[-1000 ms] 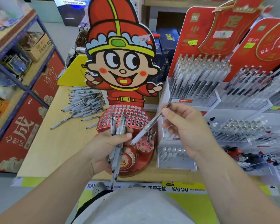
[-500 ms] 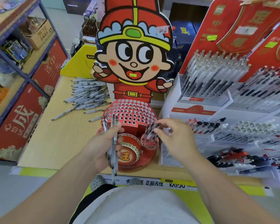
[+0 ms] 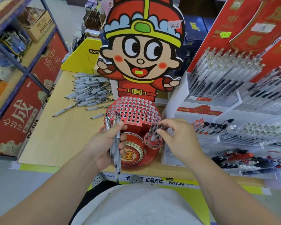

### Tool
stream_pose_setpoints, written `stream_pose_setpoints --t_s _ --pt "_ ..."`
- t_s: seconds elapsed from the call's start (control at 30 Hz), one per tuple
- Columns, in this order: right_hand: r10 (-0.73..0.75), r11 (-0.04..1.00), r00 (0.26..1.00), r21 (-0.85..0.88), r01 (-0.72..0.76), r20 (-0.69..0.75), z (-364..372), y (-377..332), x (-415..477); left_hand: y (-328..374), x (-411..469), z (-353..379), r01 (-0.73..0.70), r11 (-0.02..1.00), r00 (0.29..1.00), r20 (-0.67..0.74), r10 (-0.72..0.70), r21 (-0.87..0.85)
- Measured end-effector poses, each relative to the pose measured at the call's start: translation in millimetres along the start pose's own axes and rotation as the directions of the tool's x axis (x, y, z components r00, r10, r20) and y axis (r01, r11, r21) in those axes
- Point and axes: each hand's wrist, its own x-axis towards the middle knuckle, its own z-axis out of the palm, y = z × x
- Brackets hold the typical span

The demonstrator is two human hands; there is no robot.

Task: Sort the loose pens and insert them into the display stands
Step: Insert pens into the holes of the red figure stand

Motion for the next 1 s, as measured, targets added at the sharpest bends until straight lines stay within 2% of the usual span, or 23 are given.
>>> stream_pose_setpoints --t_s 0.23,0.53,1.0 --pt "-0.003 1.000 0.998 -0.005 0.003 -0.059 5.5 2.3 -1.3 0.3 4.4 -4.1 -0.041 0.999 0.999 0.015 0.041 0.010" --pt "-0.004 0.995 1.000 -0.102 0.006 0.024 22.8 11.4 -1.5 2.7 9.3 -4.8 -0.061 0.996 0.998 0.036 0.059 0.064" --pt "-0.027 0.968 0.997 -0.251 0.006 -0.077 38.5 7.8 -6.8 3.6 2.2 1.1 -0.077 0.985 0.991 0.118 0.060 0.152"
